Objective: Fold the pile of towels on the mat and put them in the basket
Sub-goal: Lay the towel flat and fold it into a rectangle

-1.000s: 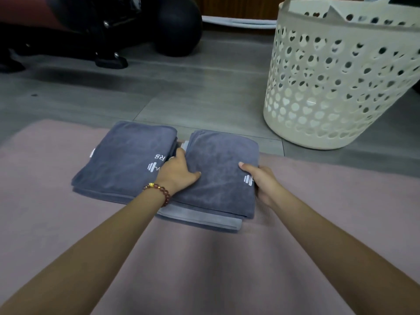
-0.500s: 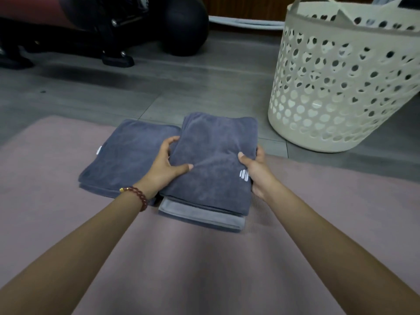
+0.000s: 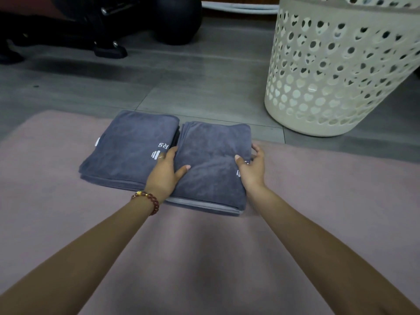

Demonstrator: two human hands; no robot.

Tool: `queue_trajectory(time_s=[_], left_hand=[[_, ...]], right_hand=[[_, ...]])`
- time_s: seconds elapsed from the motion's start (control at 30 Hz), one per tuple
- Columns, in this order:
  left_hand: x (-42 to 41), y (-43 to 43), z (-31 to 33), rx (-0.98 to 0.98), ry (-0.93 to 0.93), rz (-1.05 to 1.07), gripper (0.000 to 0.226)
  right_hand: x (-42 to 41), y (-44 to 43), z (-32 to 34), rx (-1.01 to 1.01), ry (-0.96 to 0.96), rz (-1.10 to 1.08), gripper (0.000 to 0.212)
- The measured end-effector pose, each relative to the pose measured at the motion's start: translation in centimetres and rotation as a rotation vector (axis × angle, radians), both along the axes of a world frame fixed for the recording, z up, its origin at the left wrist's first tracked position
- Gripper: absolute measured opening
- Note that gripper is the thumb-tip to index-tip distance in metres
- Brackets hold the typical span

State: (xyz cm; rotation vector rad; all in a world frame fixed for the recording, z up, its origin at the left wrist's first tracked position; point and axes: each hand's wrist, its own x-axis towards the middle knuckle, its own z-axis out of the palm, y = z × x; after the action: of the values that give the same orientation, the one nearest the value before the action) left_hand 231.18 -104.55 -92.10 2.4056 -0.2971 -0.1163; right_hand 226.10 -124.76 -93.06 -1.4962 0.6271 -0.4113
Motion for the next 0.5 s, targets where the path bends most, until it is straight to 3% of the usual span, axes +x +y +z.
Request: queue_trajectory(time_s=[0.13,0.27,0.4,0.5], left_hand=[[-1.1,-0.1,1.1,0.209,-0.117,0.050,0.051],[-2.6,1.0,1.3,0.231,-0.110,-0.046,0.066],[-4.0,1.8,0.3,0.475,-0.161,-0.010,0.065],[-4.5,1.2,0.1,0.616,-0.180,0.024,0.060]], right_hand=[[-0.2,0.3,0.0,-0.070,0.042,-0.032,0.048],[-1.3,0.8,0.6,-0.195,0.107,0.022,0.055],[-4.3,1.7,0.2,-0.307,0.232,0.097,0.060],[-6.2,2.0,0.1,-0.575,0.158,0.154,0.059]])
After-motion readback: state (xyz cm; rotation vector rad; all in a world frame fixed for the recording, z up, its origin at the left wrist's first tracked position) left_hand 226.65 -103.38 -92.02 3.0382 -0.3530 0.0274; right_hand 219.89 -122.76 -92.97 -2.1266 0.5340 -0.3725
